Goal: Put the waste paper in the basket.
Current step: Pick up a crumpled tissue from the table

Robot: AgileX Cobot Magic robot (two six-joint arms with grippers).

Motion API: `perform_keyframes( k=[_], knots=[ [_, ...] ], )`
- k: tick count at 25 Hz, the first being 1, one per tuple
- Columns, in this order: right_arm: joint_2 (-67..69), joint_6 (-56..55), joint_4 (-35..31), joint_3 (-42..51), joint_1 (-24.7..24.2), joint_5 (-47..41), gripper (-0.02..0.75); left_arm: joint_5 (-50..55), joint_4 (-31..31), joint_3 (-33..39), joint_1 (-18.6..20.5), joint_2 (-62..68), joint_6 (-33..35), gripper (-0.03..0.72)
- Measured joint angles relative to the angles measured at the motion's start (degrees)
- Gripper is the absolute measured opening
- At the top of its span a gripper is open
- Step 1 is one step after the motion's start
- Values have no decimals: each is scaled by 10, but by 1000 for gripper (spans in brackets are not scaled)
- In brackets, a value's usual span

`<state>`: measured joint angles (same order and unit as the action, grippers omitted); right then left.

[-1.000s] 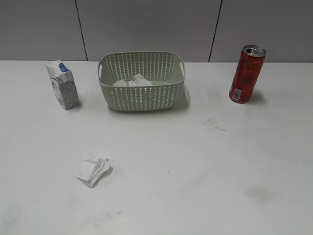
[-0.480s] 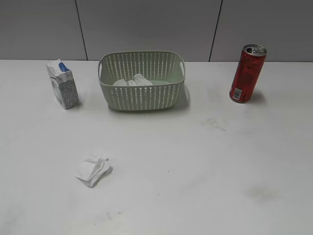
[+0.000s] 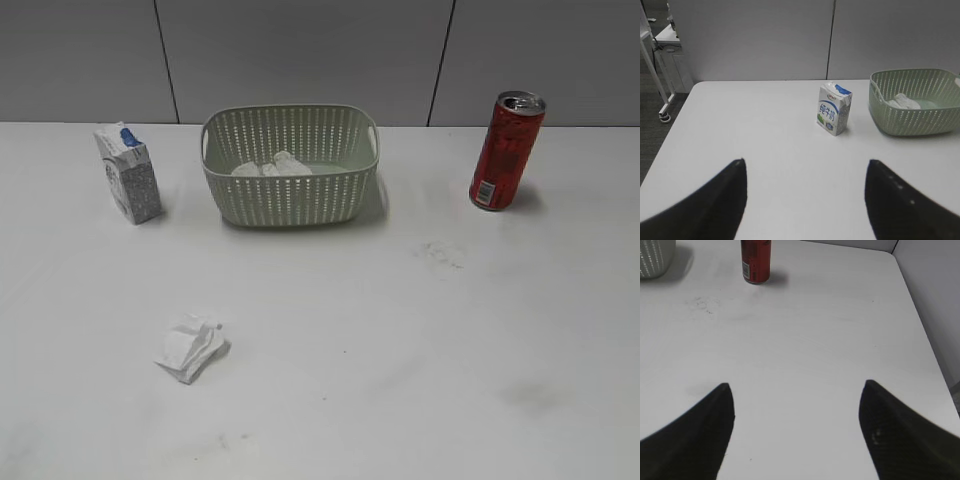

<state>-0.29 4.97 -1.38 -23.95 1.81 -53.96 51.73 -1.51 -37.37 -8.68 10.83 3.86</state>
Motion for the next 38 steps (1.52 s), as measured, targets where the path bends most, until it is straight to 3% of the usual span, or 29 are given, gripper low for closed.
perform_keyframes(
  k=[7,14,18,28,38],
  knots=[
    [0,0,0,0,0,0,589,-8,-12,-81,0,203,48,558],
    [0,0,0,0,0,0,589,-9,-175,-116,0,392,190,614],
    [0,0,0,0,0,0,589,-8,-229,-126,-9,490,249,617],
    [0,0,0,0,0,0,588,-4,-195,-206,-166,724,257,603],
    [0,0,0,0,0,0,588,-27,-152,-234,-246,918,197,591]
  ],
)
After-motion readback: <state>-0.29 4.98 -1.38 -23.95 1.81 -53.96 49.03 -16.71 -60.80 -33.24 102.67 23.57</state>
